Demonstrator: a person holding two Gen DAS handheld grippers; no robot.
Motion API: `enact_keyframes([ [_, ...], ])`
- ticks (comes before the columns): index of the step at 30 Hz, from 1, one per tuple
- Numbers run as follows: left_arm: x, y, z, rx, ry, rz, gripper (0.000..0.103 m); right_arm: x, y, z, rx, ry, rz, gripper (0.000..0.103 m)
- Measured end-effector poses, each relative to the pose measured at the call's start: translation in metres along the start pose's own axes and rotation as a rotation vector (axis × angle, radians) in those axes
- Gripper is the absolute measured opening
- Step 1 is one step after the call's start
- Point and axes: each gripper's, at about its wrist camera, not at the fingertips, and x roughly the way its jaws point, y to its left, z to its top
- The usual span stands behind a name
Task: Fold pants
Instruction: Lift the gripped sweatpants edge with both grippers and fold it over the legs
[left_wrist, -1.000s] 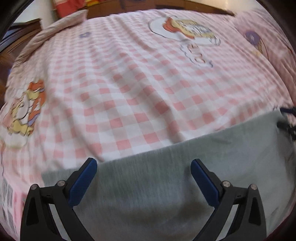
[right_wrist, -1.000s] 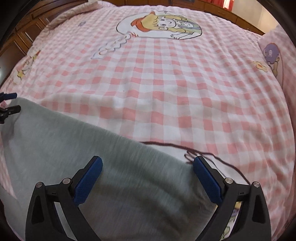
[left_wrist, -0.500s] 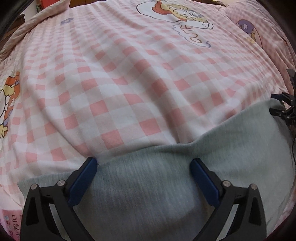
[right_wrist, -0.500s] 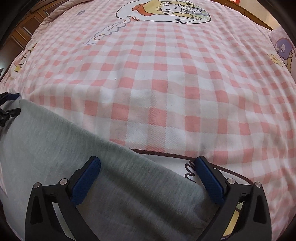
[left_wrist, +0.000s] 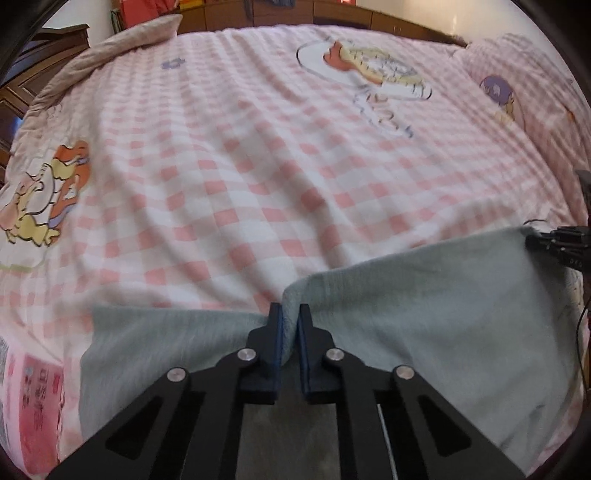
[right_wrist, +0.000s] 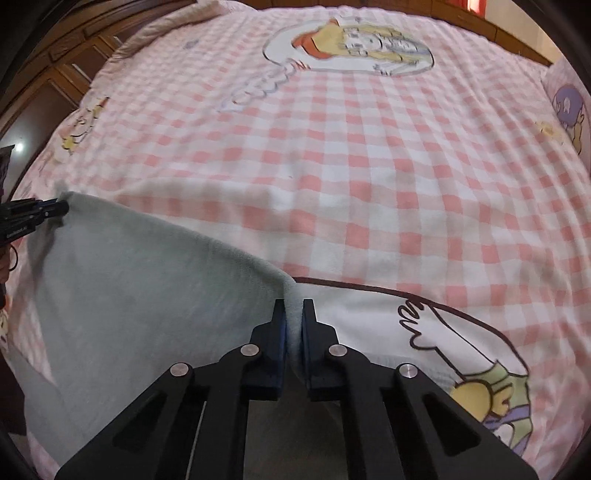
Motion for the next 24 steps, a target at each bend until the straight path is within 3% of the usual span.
enact_keyframes([
  [13,-0.096,-0.030,-0.042,-0.019,-0.145,0.005,0.006,-0.076,0.020,-0.030,-0.033,-0.133,0.033,0.007],
  [24,-0.170,-0.053,-0.111,-0.097,-0.250,0.003,0.006,-0.138,0.045,-0.090,-0.066,-0.216,0.059,0.007],
])
